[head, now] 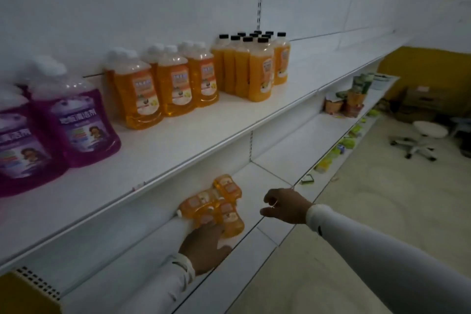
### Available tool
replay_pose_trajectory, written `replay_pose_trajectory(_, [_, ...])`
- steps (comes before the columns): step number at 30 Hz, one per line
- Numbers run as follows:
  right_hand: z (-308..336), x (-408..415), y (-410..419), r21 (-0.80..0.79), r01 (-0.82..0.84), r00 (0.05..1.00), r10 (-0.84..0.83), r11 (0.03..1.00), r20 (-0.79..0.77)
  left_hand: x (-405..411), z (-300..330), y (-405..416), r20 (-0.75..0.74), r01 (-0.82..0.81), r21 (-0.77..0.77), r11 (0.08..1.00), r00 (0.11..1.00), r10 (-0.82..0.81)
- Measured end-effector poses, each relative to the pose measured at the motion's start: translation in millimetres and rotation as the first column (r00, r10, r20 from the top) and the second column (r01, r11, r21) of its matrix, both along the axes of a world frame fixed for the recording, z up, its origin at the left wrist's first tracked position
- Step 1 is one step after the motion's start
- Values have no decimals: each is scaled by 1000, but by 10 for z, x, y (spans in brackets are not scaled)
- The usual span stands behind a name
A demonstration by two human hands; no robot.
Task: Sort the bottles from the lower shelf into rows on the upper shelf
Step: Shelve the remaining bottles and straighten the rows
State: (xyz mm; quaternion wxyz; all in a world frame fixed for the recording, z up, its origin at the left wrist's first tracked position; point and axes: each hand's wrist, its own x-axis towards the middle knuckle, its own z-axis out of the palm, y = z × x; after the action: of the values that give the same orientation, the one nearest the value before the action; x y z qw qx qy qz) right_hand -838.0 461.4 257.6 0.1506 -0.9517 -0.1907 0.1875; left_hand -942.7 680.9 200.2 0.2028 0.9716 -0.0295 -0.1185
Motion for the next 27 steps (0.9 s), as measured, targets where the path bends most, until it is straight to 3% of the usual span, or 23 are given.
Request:
replay_pose_trajectory(6, [-904, 387, 191, 19, -52, 979, 55, 998, -195, 192, -556, 290, -188, -159, -19, 987, 970, 152])
replay_pose_trajectory(14, [-1799, 1433, 651, 49, -156, 939, 164, 986, -302, 974, -1260, 537, -320, -397, 73, 915, 860, 399])
replay_pose_trajectory(21, [-2432, 1892, 878, 69, 38, 890, -2, 997, -455, 1584, -1842, 749, -317, -550, 85, 831, 776, 545])
replay_pose_trajectory(25, [-2661, 1923, 1028, 130, 171, 819, -67, 977, -570, 1649, -2176, 890, -406, -615, -55, 786, 733, 545])
replay_pose_trajectory(27, [-2747, 1916, 1115, 144, 266, 795, -132, 953, -592, 1642, -2737, 1120, -442, -664, -152, 732, 708, 551])
